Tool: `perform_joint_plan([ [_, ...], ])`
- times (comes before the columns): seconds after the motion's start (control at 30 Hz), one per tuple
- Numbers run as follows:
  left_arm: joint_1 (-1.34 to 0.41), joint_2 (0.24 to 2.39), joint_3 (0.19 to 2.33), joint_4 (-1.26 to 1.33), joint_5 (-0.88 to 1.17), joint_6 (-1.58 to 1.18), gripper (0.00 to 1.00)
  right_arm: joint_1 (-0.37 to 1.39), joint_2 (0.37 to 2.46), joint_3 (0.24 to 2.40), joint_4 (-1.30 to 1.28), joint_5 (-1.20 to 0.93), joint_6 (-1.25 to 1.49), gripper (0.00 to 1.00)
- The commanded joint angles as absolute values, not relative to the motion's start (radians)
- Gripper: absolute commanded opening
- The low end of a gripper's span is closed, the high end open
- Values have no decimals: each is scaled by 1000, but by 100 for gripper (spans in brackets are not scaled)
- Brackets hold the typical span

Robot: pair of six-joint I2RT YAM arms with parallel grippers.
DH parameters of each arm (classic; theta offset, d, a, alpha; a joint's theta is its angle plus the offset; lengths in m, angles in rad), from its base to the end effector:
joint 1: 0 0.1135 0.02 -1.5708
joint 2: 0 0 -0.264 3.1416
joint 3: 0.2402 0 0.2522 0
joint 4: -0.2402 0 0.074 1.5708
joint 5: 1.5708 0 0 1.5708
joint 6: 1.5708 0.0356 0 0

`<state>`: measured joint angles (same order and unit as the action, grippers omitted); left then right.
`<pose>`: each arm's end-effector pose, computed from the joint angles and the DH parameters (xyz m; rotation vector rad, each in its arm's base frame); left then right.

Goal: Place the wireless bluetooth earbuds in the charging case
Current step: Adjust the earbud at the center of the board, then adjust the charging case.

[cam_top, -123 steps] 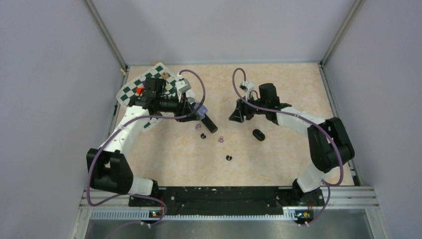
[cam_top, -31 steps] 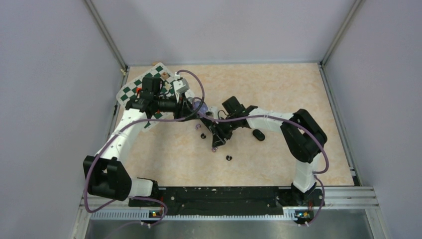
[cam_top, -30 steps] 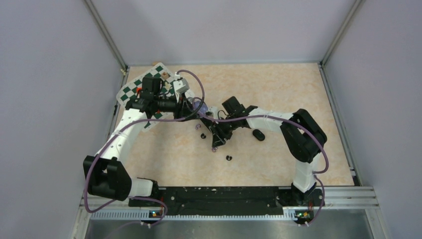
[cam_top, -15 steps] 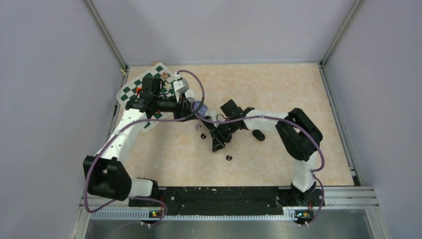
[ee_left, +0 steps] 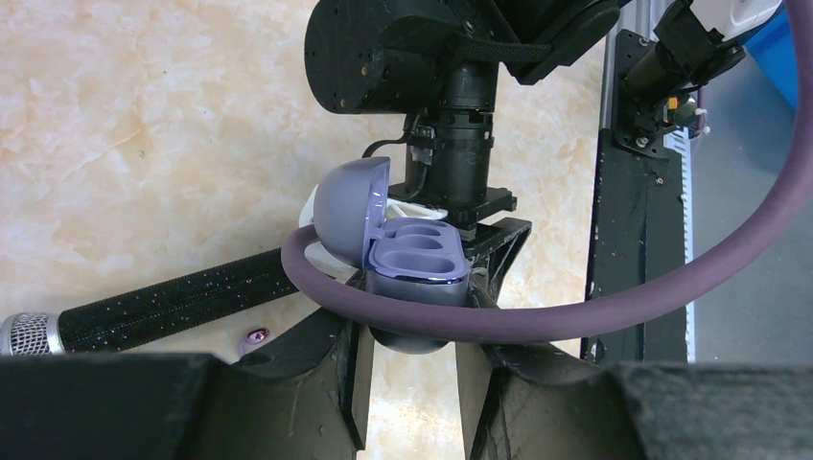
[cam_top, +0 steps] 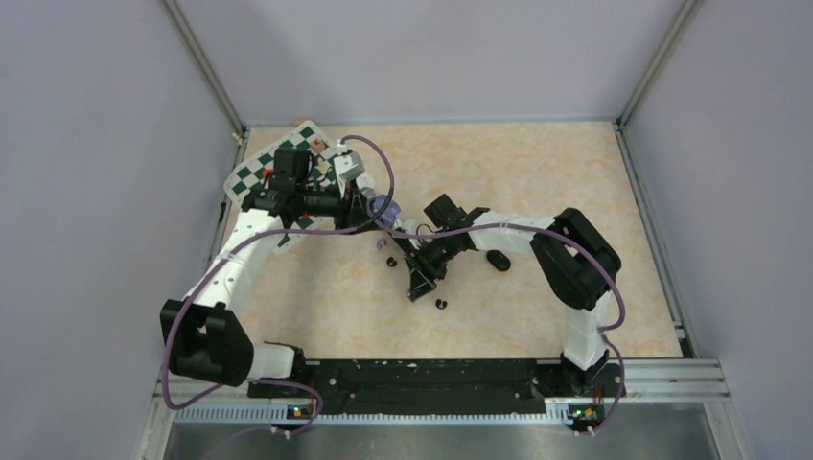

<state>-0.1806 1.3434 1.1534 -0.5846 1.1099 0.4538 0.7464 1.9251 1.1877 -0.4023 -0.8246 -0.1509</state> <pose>0.2663 -0.0810 0.3205 1.1130 1.7279 -1.1076 0.2570 0.2733 0.1516 -1.3983 2.3111 1.2970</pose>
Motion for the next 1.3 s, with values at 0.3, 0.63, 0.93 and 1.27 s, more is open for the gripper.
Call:
perform_joint_plan([
  [0.3, -182, 1300, 1185, -653, 1159, 544, 0, 770, 1909, 1239, -409, -908, -163, 51],
  [0.63, -180, 1310, 1317, -995, 1154, 842, 0, 697, 1828, 1231, -356, -901, -102, 53],
  [0.93, -166, 1361, 1348, -1272, 1127, 1049, 0, 635, 1800, 1231, -252, -936, 32, 62],
  [1.27, 95, 1334, 1266, -1550, 1331, 1376, 0, 653, 1883, 1323, -306, -909, -128, 50],
])
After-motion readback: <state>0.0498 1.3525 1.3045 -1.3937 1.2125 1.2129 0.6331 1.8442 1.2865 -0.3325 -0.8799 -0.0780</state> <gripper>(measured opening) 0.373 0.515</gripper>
